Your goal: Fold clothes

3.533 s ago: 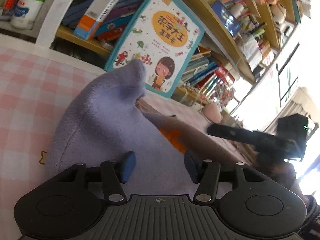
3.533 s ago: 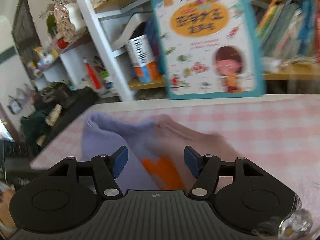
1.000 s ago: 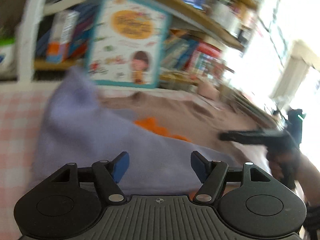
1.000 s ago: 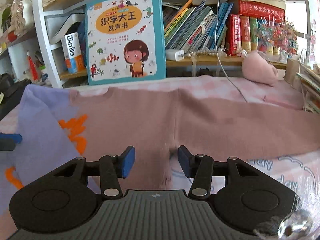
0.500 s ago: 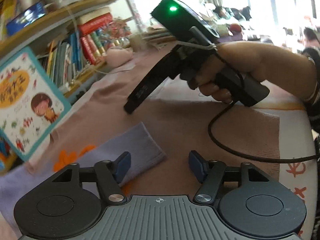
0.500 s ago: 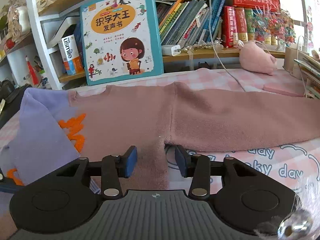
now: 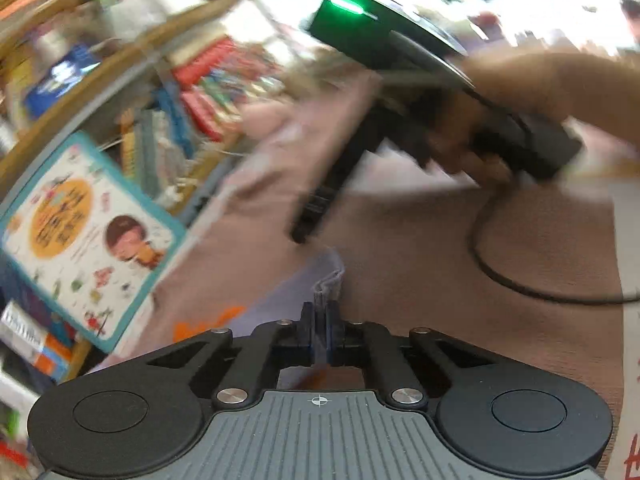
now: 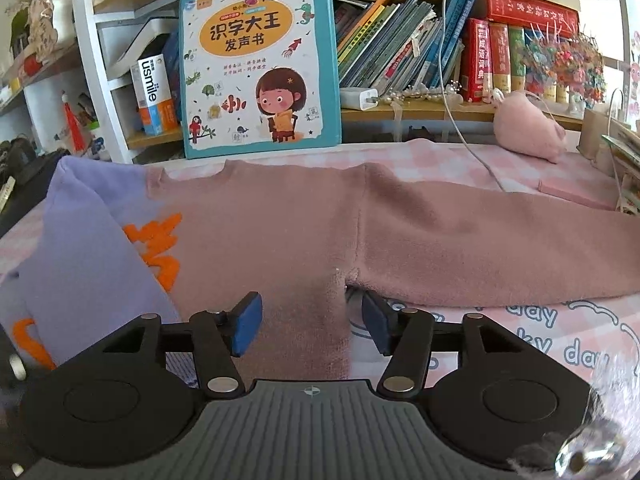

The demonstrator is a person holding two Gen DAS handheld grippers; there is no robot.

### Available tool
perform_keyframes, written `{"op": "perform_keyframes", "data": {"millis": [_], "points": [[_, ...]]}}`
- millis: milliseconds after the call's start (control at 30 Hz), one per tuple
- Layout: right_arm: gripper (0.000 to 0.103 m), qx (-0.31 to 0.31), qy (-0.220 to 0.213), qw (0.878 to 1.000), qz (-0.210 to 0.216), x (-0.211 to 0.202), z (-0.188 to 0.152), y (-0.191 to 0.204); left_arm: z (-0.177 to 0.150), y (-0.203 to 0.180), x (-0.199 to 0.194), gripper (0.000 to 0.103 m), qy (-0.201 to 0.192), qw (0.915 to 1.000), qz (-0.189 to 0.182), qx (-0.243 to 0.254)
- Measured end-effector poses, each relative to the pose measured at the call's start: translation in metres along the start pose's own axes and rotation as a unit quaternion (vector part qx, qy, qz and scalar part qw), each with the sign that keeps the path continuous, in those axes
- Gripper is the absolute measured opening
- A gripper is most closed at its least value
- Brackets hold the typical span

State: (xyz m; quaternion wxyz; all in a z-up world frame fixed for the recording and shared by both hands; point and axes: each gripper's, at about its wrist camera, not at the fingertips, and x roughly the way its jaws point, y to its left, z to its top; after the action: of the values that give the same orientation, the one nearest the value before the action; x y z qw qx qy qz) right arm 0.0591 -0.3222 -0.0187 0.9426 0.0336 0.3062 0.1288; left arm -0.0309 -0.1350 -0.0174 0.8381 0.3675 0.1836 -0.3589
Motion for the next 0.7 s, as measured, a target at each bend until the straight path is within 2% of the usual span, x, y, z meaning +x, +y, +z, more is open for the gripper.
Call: {"op": "perform_keyframes", "data": {"millis": [33, 100, 167, 200, 267, 300, 400, 500, 567, 667, 700], "points": [[0.056, -0.001, 0.001, 1.0, 0.001, 0.0, 0.0, 0.001, -0.001, 0.014, -0.006, 0.006, -0.012, 0.9995, 0.004, -0.028], [0.057, -0.002, 0.001, 1.0, 0.001, 0.0, 0.0, 0.001, -0.006, 0.049, -0.022, 0.006, -0.03, 0.9956, 0.034, -0.082], [0.057, 0.001, 0.001, 1.0, 0.004, 0.0, 0.0, 0.0, -0.02, 0.089, -0.042, 0.006, -0.041, 0.9863, 0.091, -0.131], [0.057, 0.003, 0.0, 1.0, 0.005, 0.0, 0.0, -0.001, -0.031, 0.11, -0.053, 0.006, -0.039, 0.979, 0.123, -0.158], [0.057, 0.005, 0.0, 1.0, 0.007, 0.0, 0.0, -0.002, -0.055, 0.151, -0.073, 0.006, -0.033, 0.9589, 0.188, -0.21], [0.057, 0.005, 0.0, 1.0, 0.008, 0.0, 0.0, -0.002, -0.073, 0.173, -0.084, 0.006, -0.026, 0.9458, 0.216, -0.242], [0.059, -0.001, 0.002, 1.0, 0.007, 0.0, 0.0, 0.0, -0.126, 0.232, -0.11, 0.006, -0.002, 0.8987, 0.29, -0.329], [0.06, -0.003, 0.003, 1.0, 0.006, 0.001, 0.0, 0.001, -0.174, 0.263, -0.127, 0.005, 0.029, 0.8595, 0.352, -0.37], [0.06, -0.004, 0.003, 1.0, 0.006, 0.001, 0.001, 0.002, -0.195, 0.271, -0.131, 0.005, 0.053, 0.8407, 0.398, -0.364], [0.06, -0.006, 0.004, 1.0, 0.004, 0.001, 0.001, 0.001, -0.213, 0.276, -0.128, 0.005, 0.082, 0.8242, 0.444, -0.342], [0.06, -0.009, 0.004, 1.0, 0.003, 0.001, 0.001, 0.001, -0.217, 0.277, -0.127, 0.005, 0.085, 0.822, 0.446, -0.344]]}}
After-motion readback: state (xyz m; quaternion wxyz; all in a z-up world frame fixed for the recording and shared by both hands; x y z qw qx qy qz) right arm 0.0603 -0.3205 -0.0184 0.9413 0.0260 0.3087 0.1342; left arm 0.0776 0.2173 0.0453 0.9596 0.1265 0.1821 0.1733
